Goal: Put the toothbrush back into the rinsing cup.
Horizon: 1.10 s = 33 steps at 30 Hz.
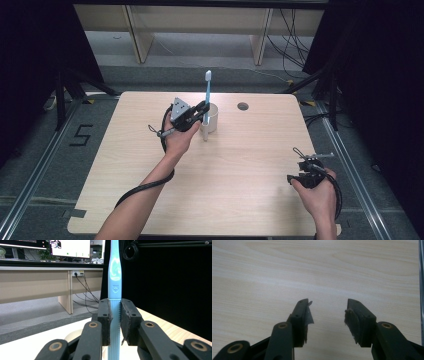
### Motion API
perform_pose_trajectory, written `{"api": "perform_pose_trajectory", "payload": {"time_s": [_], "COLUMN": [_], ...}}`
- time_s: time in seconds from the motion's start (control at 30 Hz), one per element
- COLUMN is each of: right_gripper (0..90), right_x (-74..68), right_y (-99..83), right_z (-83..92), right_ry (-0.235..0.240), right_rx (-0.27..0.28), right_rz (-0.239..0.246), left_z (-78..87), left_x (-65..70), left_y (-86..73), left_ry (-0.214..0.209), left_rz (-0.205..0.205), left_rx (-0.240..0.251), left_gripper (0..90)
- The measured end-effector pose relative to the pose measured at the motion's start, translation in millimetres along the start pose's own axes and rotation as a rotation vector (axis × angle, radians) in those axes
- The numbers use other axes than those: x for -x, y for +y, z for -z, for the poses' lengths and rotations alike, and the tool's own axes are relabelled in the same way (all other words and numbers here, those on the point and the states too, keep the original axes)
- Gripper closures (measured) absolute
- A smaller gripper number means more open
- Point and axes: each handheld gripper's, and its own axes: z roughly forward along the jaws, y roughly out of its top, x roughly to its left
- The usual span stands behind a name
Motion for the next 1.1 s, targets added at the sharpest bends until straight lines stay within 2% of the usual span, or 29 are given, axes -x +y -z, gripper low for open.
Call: {"api": "perform_pose_trajectory", "payload": {"time_s": [0.03, 0.07, 0.13, 0.2, 0.5, 0.6, 0.73, 0.87, 0.9, 1.1], "right_gripper": [54.0, 54.0, 54.0, 54.0, 54.0, 54.0, 54.0, 54.0, 54.0, 54.0], "right_x": [0.5, 0.6, 0.3, -0.4, -0.1, -0.4, 0.1, 0.7, 1.8, 1.2], "right_y": [0.0, -0.2, 0.3, 0.1, -0.2, -0.5, -0.4, -0.8, -1.3, -1.0], "right_z": [-1.0, -1.5, -0.3, 0.1, 0.1, -0.2, -0.4, 0.1, -0.4, 1.4], "right_ry": [0.017, 0.009, 0.022, 0.008, 0.01, -0.007, 0.007, 0.003, -0.004, -0.012], "right_rx": [0.003, 0.006, -0.005, -0.007, -0.006, -0.006, -0.001, -0.002, 0.0, -0.005], "right_rz": [0.0, 0.009, -0.001, -0.004, -0.006, -0.011, -0.001, -0.003, 0.01, -0.015], "left_z": [-0.5, -0.7, -1.5, -1.8, -4.8, -5.2, -6.1, -7.1, -7.2, -8.4], "left_x": [0.1, -0.2, -0.3, -0.3, -1.1, -1.4, -1.9, -1.8, -2.0, -1.8], "left_y": [-0.5, -1.0, -1.9, -2.4, -5.6, -7.0, -9.5, -12.7, -13.4, -16.0], "left_ry": [0.002, 0.003, 0.008, 0.014, 0.023, 0.029, 0.034, 0.034, 0.035, 0.037], "left_rz": [0.001, 0.0, 0.0, 0.0, -0.01, -0.007, -0.009, -0.009, -0.011, -0.008], "left_rx": [0.001, -0.002, 0.0, -0.001, -0.009, -0.01, -0.013, -0.017, -0.019, -0.022], "left_gripper": [78.5, 78.5, 78.5, 78.5, 78.5, 78.5, 78.5, 78.5, 78.5, 78.5]}}
